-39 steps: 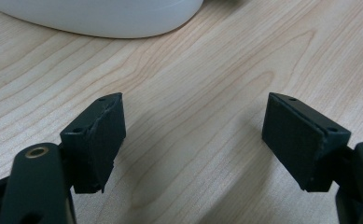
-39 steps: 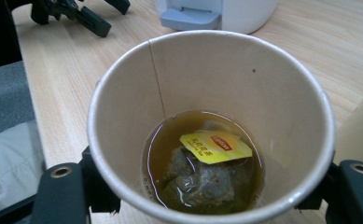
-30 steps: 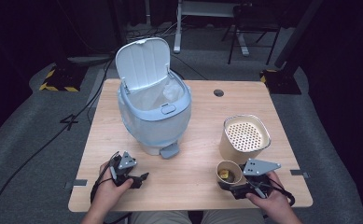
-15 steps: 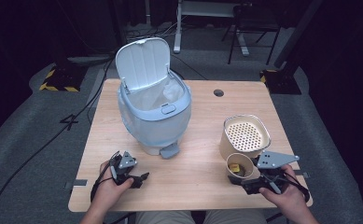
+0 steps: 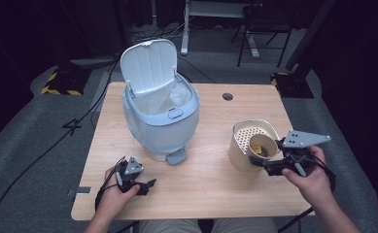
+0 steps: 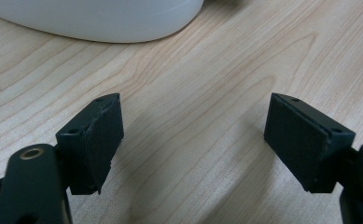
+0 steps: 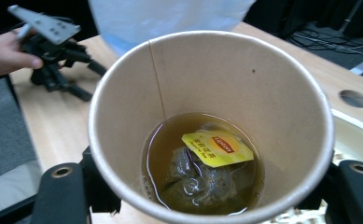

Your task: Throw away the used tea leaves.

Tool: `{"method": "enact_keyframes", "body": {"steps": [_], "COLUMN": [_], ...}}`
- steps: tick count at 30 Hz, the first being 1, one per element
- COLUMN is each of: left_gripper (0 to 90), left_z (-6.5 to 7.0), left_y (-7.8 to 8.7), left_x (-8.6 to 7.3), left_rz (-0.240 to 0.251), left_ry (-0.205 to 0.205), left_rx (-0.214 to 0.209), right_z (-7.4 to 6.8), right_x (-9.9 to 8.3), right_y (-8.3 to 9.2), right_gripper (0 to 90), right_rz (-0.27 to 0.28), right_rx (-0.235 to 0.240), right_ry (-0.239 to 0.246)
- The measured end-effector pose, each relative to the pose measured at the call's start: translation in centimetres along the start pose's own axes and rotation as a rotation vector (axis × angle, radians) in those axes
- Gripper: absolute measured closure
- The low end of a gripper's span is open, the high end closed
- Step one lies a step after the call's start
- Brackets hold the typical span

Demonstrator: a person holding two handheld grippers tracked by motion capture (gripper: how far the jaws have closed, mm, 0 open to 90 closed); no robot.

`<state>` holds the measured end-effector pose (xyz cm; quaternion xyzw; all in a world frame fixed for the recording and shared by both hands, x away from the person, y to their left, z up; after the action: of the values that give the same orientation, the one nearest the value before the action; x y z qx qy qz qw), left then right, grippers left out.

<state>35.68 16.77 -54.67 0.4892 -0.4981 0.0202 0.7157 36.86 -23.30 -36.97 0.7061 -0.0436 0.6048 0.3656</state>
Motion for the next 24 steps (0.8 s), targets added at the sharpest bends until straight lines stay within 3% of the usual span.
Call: {"method": "enact_keyframes", "body": {"steps": [1, 2, 3, 4, 5, 8, 14, 18, 19, 20, 21, 24], "left_gripper": [20.4, 20.4, 20.4, 20.4, 20.4, 20.4, 20.4, 20.4, 20.4, 20.5, 20.4, 20.4], "left_z": [0.0, 0.0, 0.0, 0.0, 0.0, 0.0, 0.0, 0.0, 0.0, 0.0, 0.0, 0.0], "left_y": [0.0, 0.0, 0.0, 0.0, 0.0, 0.0, 0.0, 0.0, 0.0, 0.0, 0.0, 0.0], "left_x": [0.0, 0.0, 0.0, 0.0, 0.0, 0.0, 0.0, 0.0, 0.0, 0.0, 0.0, 0.0], "left_rz": [0.000, 0.000, 0.000, 0.002, 0.002, 0.000, 0.000, 0.000, 0.001, 0.001, 0.001, 0.001], "left_ry": [0.000, 0.000, 0.000, -0.001, -0.001, 0.000, 0.000, 0.000, -0.001, 0.000, 0.000, 0.000], "left_rx": [0.000, 0.001, 0.001, 0.003, 0.003, 0.002, 0.002, 0.001, 0.002, 0.001, 0.001, 0.001], "right_z": [0.0, 1.0, 1.0, 2.1, 2.1, 4.0, 6.2, 8.4, 8.4, 8.9, 8.9, 9.5], "right_x": [0.0, 0.4, 0.4, 0.7, 0.7, 1.0, 1.1, 1.0, 1.0, 0.9, 0.9, 1.0], "right_y": [0.0, 0.0, 0.0, 0.0, 0.0, -0.2, -0.5, -0.6, -0.6, -0.7, -0.7, -0.7], "right_gripper": [29.3, 29.3, 29.3, 29.4, 29.4, 29.4, 29.6, 30.0, 30.0, 30.2, 30.2, 30.6], "right_rz": [0.000, 0.000, 0.000, -0.002, -0.002, -0.010, -0.027, -0.088, -0.088, -0.116, -0.116, -0.151], "right_rx": [0.000, -0.016, -0.016, -0.037, -0.037, -0.074, -0.109, -0.253, -0.253, -0.293, -0.293, -0.360], "right_ry": [0.000, -0.002, -0.002, -0.008, -0.008, -0.009, 0.003, 0.181, 0.181, 0.255, 0.255, 0.356]}}
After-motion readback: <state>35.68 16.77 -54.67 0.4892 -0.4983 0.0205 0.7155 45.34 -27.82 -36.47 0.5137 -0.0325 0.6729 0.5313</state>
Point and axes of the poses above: each handheld gripper's, and its own axes: y roughly backward along the jaws, x roughly out of its top, z roughly to its right, the point moved 6 cm from there along -y, roughly forward along the jaws, and after that the axes turned 3 degrees about z, right-handed, at the moved point
